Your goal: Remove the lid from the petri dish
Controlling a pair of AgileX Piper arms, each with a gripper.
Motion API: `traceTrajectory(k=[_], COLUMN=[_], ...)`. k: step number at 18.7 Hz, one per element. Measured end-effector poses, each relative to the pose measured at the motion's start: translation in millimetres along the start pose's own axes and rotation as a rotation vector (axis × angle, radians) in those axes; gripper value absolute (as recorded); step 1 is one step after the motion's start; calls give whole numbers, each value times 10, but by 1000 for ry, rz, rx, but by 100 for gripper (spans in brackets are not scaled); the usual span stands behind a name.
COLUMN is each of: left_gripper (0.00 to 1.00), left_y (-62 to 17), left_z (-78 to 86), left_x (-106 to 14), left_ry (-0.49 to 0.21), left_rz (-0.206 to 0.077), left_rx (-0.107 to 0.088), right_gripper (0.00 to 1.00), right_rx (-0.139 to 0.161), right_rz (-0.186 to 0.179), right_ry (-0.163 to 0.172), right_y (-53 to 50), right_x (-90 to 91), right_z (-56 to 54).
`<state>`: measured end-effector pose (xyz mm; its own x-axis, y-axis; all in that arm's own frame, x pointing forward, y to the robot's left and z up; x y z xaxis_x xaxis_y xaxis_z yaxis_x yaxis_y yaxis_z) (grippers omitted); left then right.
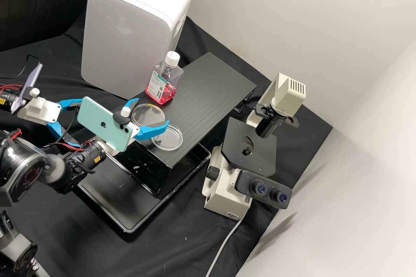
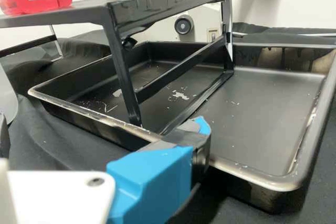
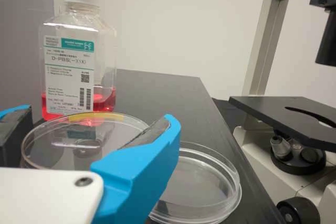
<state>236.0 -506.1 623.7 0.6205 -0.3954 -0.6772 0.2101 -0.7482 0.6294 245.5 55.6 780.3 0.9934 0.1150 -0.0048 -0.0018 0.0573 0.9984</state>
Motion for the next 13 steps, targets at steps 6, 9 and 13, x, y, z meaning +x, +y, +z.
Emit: traceTrajectory(k=[6,9,13], left_gripper=[100,100,100], left_y=[0,0,0], left_z=[0,0,0], left_x=[0,0,0], left_ry=[0,0,0], left_rz=[0,0,0], left_rx=[0,0,0], right_gripper=[0,0,0], right_rx=[-13,-24,-24], right_rz=[-5,-12,-14], right_ry=[-3,-4,-6], right_y=[-26,-48,-54], right_x=[6,20,26], right_z=[-9,-9,-5])
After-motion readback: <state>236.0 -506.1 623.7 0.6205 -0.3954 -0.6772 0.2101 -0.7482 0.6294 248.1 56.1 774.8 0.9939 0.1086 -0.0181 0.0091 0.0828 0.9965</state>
